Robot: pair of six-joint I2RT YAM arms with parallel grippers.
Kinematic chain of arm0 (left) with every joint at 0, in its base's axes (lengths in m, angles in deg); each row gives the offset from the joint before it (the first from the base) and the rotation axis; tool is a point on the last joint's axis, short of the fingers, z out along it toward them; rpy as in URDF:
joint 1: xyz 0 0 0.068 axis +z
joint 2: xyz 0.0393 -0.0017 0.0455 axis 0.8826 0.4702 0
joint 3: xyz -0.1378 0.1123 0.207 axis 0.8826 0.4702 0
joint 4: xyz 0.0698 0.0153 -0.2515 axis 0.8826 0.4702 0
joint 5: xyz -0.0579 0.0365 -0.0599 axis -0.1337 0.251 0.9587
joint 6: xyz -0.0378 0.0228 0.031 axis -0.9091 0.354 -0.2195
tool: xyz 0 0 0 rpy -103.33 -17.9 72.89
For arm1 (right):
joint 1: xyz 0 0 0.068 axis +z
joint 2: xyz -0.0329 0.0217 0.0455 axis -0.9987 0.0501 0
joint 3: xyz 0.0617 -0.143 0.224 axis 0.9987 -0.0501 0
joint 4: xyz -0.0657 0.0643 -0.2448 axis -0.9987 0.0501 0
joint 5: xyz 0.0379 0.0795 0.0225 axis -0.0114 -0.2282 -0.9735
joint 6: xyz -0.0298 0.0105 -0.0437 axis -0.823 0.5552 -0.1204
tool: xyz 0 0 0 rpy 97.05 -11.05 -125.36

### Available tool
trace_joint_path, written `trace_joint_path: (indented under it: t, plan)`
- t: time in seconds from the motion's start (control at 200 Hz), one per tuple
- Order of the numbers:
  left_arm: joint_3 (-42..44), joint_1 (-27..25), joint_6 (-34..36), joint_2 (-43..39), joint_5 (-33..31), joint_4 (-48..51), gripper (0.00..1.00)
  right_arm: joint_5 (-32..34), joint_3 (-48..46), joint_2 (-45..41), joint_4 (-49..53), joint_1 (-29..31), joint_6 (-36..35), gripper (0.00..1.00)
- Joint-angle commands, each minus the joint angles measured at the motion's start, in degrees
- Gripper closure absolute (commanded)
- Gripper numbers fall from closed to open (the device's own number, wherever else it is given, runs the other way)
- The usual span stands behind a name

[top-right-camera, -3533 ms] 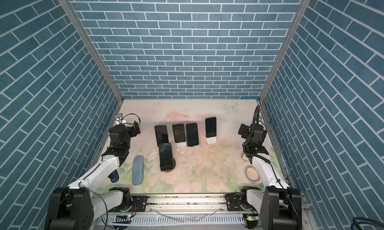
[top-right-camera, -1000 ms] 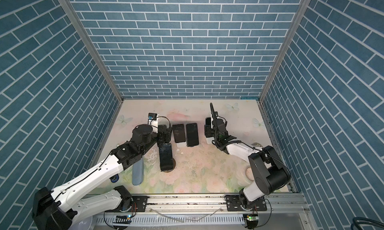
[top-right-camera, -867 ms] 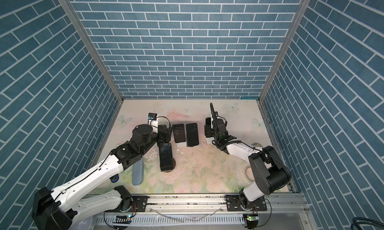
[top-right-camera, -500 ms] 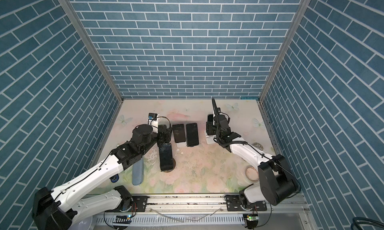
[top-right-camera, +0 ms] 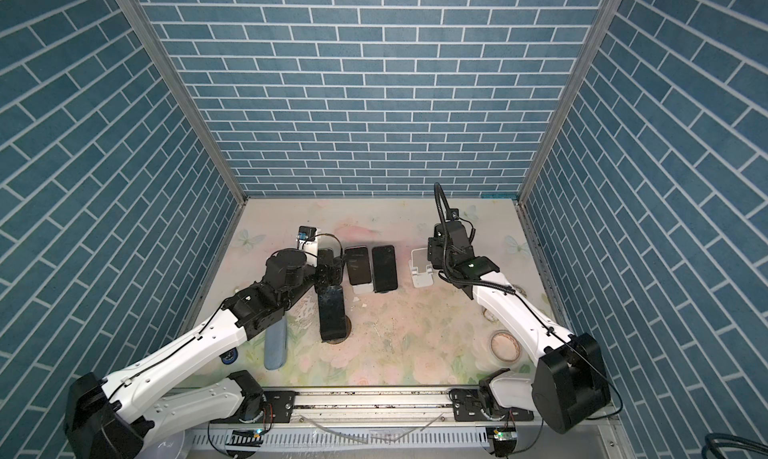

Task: Remove the phone from the phone stand
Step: 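Lower the held phone flat onto the table nearer the robot, open right gripper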

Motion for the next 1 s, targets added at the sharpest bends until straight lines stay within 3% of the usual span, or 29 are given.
trace_joint_path:
  t: [0.0,0.15,0.47,0.995]
  plan:
    - [-1.2,-0.4,0.4,-0.9,-0.8,0.7,0.0,-1.0,3.3,2.0,7.0,-4.0,4.2,0.58]
    - [-0.6,-0.7,0.2,-1.7,-1.8,0.3,0.0,-5.2,3.5,6.1,10.7,-8.8,4.1,0.58]
    - [-0.1,-0.9,-0.1,-2.3,-2.2,0.4,0.0,-9.5,6.6,16.0,15.6,-11.4,-2.2,0.59]
    - [0.4,-1.1,-0.2,-2.7,-3.1,0.4,0.0,-8.6,9.2,25.2,17.2,-12.2,-7.8,0.57]
